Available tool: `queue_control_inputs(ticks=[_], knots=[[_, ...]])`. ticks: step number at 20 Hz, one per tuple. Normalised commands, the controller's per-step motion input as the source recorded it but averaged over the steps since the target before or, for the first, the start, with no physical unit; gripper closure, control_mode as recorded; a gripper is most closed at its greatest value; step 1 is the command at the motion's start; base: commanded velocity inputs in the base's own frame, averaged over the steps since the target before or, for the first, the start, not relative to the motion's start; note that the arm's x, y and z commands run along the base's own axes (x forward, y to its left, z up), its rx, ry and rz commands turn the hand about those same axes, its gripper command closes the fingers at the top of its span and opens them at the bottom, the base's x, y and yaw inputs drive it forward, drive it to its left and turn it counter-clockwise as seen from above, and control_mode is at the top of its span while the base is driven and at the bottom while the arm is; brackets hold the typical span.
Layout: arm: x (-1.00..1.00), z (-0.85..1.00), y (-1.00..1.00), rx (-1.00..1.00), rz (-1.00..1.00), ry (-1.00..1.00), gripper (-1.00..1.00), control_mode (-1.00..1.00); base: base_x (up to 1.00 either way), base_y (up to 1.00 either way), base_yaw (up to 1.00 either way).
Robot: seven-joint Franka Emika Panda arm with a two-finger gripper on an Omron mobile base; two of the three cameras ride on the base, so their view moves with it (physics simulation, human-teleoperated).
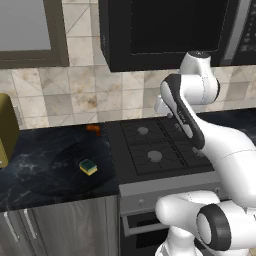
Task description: Place the sponge inside the microwave to prepare for sanitizing.
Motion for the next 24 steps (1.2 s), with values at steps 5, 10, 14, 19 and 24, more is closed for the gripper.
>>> queue_control_inputs(ticks=[5,10,14,19,24], knots=[[-0.18,0.00,-0.04,0.00,-0.02,0.00,-1.00,-1.00,0.00,0.00,0.00],[-0.40,0.19,-0.30,0.00,-0.01,-0.12,-1.00,-1.00,0.00,0.00,0.00],[-0.60,0.40,-0.46,0.00,-0.02,-0.22,-1.00,-1.00,0.00,0.00,0.00],[-0.60,0.62,-0.51,0.00,-0.04,-0.28,-1.00,-1.00,0.00,0.00,0.00],[-0.32,0.89,-0.74,-0.02,-0.19,-0.19,-1.00,-1.00,0.00,0.00,0.00]])
